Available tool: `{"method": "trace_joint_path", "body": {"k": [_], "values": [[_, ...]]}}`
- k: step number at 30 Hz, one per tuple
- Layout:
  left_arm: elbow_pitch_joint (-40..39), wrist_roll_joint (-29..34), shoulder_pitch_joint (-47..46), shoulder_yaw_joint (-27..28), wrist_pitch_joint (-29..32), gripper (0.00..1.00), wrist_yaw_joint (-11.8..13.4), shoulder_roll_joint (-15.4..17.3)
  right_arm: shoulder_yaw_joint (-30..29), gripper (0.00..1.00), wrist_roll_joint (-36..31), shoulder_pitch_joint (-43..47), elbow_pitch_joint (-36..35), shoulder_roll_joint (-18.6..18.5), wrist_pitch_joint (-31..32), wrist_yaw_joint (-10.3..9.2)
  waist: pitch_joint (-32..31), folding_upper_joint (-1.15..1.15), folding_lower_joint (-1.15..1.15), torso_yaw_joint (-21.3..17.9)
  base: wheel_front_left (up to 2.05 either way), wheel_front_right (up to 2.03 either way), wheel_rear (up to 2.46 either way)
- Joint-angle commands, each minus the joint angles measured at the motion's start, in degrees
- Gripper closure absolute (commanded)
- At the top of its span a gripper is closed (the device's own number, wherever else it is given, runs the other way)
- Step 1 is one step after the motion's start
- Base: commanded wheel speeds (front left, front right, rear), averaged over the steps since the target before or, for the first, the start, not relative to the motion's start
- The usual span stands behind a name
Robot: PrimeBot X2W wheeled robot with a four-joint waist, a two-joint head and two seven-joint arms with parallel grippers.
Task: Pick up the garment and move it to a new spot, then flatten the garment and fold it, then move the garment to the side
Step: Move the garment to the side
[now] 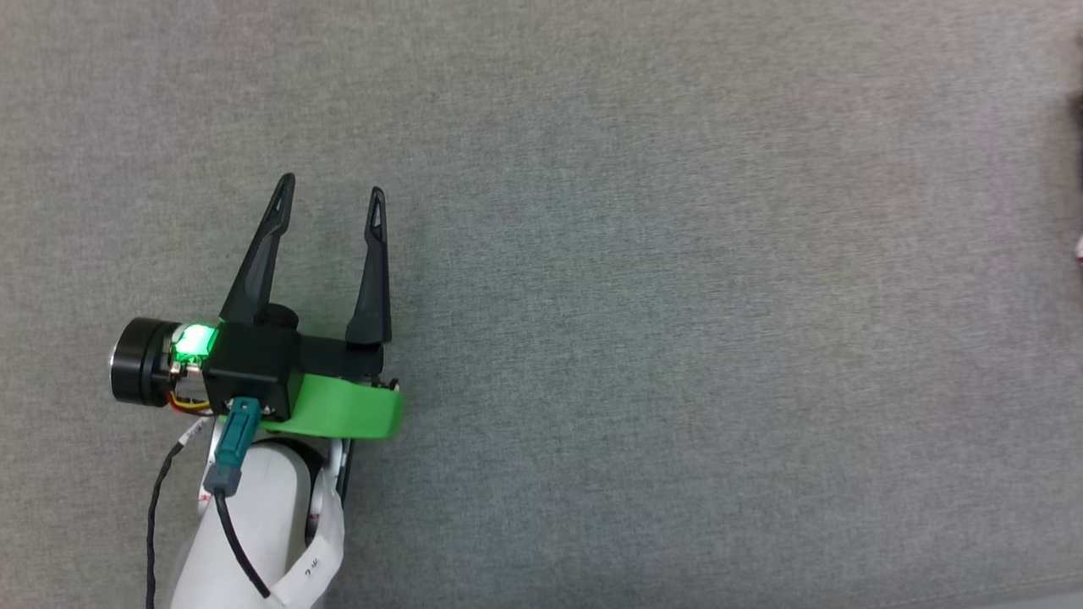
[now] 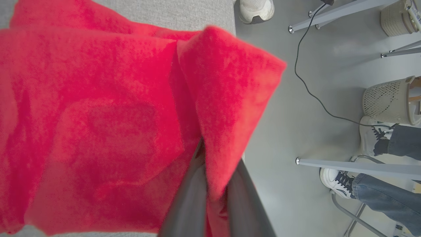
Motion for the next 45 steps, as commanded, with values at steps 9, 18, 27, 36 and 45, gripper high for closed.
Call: {"method": "trace_joint_path", "body": {"k": [9, 18, 27, 36, 45], "values": [[-0.38, 0.43, -1.10, -0.37, -0.33, 0.00, 0.40, 0.78, -1.24, 0.46, -5.87, -7.46, 9.54, 1.55, -7.52, -0.05, 1.74, 0.22, -0.01, 1.63, 0.00, 0.00, 0.00], [1.38, -0.63, 1.35, -0.54, -0.33, 0.00, 1.13, 0.22, -0.55, 0.00, -9.71, -8.41, 12.27, 3.27, -19.88, -0.05, -6.00, 0.22, -0.01, 2.02, 0.00, 0.00, 0.00], [2.59, -1.74, 5.37, -0.50, -0.33, 0.00, 2.09, -0.76, -3.34, 0.00, -14.50, -8.54, 8.22, 8.44, -38.54, -0.05, -13.31, 0.22, -0.01, 3.74, 0.00, 0.00, 0.00], [3.58, -2.82, 9.11, 0.24, -0.33, 0.00, 2.82, -1.55, -10.08, 0.00, -24.50, -3.06, -4.02, 23.33, -49.35, -0.05, -19.45, 0.22, -0.01, 6.30, 0.00, 0.00, 0.00], [4.63, -3.26, 10.96, 0.32, -0.33, 0.00, 2.69, -2.23, -12.04, 0.00, -28.27, 11.00, -21.81, 38.26, -49.64, -0.05, -23.18, 0.22, -0.01, 9.11, 0.00, 0.00, 0.00]]}}
